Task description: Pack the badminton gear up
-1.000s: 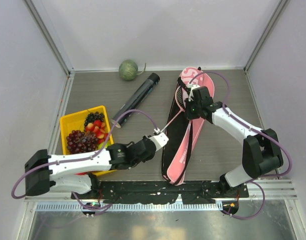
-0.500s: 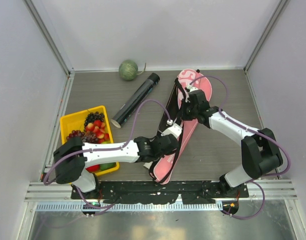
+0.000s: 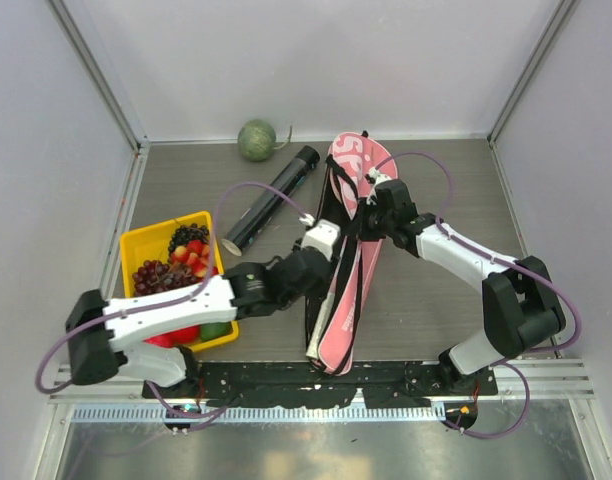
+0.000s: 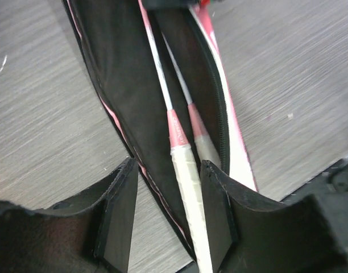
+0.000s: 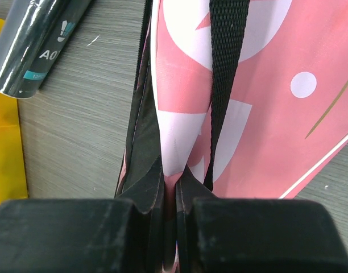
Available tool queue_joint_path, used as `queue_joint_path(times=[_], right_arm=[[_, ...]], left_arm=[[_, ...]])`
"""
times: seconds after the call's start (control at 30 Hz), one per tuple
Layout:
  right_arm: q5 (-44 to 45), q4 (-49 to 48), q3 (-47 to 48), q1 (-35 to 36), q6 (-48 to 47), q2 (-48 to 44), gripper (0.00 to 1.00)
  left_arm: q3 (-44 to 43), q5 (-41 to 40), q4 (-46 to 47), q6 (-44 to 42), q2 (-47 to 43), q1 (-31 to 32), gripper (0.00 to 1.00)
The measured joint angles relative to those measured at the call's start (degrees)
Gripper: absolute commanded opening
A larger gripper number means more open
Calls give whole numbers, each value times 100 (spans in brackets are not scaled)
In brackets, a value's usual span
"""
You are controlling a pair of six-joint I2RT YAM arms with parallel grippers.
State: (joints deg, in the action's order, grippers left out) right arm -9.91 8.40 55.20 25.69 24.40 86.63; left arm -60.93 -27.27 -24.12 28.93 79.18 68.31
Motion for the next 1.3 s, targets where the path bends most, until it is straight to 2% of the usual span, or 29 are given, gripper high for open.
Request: queue_joint_path(times=[0.1, 0.2, 0.3, 0.4, 0.5, 0.67, 0.83, 1.17, 1.3], right_arm=[[-35, -20, 0, -4, 50, 0, 6], [-52, -33, -2, -4, 164, 0, 5], [-48, -79, -4, -7, 308, 0, 5], [-46, -153, -4, -15, 481, 0, 5], [-39, -234, -4, -20, 632, 0, 5], [-35, -299, -4, -31, 800, 0, 5], [-48, -391, -24, -31, 927, -2, 6], [-76, -660, -208, -46, 1069, -2, 5], [-79, -756, -271, -68, 1134, -2, 5]], left_arm=[[31, 275, -116, 66, -739, -177, 37], [343, 555, -166, 138, -1180, -282, 21], [1012, 964, -74, 339, -1322, -280, 17], [1810, 1475, 85, 621, -1248, -267, 17], [2098, 1733, 212, 831, -984, -203, 14], [2057, 1996, 846, 1016, -192, 15, 13], [1840, 2090, 1134, 1137, 170, 295, 13], [1814, 1768, 1488, 1322, -120, 369, 15], [1805, 1779, 1604, 1408, 96, 387, 15]])
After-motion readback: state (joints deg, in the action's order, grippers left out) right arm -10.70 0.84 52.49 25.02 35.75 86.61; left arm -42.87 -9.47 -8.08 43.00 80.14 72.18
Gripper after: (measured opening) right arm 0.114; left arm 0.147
